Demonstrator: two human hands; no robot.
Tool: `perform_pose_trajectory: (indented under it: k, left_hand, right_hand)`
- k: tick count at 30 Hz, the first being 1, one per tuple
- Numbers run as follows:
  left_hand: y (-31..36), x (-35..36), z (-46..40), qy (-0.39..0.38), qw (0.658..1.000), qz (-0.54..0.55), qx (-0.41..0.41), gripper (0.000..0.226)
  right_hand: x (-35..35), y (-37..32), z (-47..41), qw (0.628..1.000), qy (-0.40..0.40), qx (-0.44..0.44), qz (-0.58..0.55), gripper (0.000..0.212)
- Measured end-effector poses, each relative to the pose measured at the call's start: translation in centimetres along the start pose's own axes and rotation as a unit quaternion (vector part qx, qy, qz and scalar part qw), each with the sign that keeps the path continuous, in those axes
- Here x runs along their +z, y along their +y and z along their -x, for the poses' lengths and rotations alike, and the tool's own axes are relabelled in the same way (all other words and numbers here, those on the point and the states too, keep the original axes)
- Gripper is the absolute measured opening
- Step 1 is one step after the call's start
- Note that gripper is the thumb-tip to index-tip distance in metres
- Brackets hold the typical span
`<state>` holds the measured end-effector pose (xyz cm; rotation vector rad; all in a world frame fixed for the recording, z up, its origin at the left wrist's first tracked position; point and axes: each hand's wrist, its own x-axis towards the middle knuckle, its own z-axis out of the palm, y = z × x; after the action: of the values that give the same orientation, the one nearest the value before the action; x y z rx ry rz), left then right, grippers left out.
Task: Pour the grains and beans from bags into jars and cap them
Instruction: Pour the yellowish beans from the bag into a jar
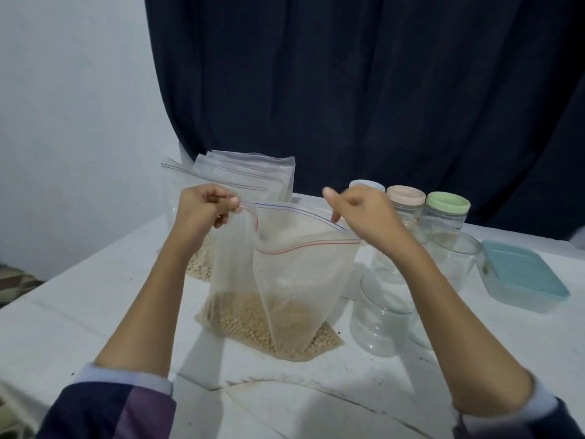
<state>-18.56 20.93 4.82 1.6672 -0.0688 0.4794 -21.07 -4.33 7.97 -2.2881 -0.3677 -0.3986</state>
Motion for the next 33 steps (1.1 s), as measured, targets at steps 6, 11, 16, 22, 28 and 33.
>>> perform_pose_trajectory:
  k: [6,11,16,22,28,33]
  left_hand:
    - [1.1,1.3,0.2,-0.017,0.999,-0.022,0.027,0.018]
    - [1.1,1.5,-0.3,-0.029,0.998,-0.025,0.042,0.012]
    - [0.9,1.1,-0.7,-0.031,0.998,-0.012,0.05,0.01]
    - [0.1,-0.7,-1.0,0.032,0.996,0.024,0.078,0.004]
    - [-5.6,-0.9,-0.6,0.145,0.986,0.074,-0.019,0.036]
    - [-7.2,2.1,-0.3,0.049,0.964,0.24,-0.104,0.06]
  right_hand:
    - [4.0,-4.5,-4.5,0.983,-0.142,-0.042,0.113,0.075]
    - [5.9,-4.9,-6.8,0.95,-0.257,-0.043,0.169,0.043]
    - [5.7,-4.8,-7.3,0.958,-0.276,-0.013,0.076,0.021]
    - [3.5,-7.8,-7.3,0.981,-0.193,-0.026,0.007,0.021]
    - [-1.1,-9.7,-8.4,0.994,-0.088,-0.058,-0.022,0.023]
    - [-2.3,-10.4,-9.0,0.993,-0.05,-0.066,-0.086,0.022]
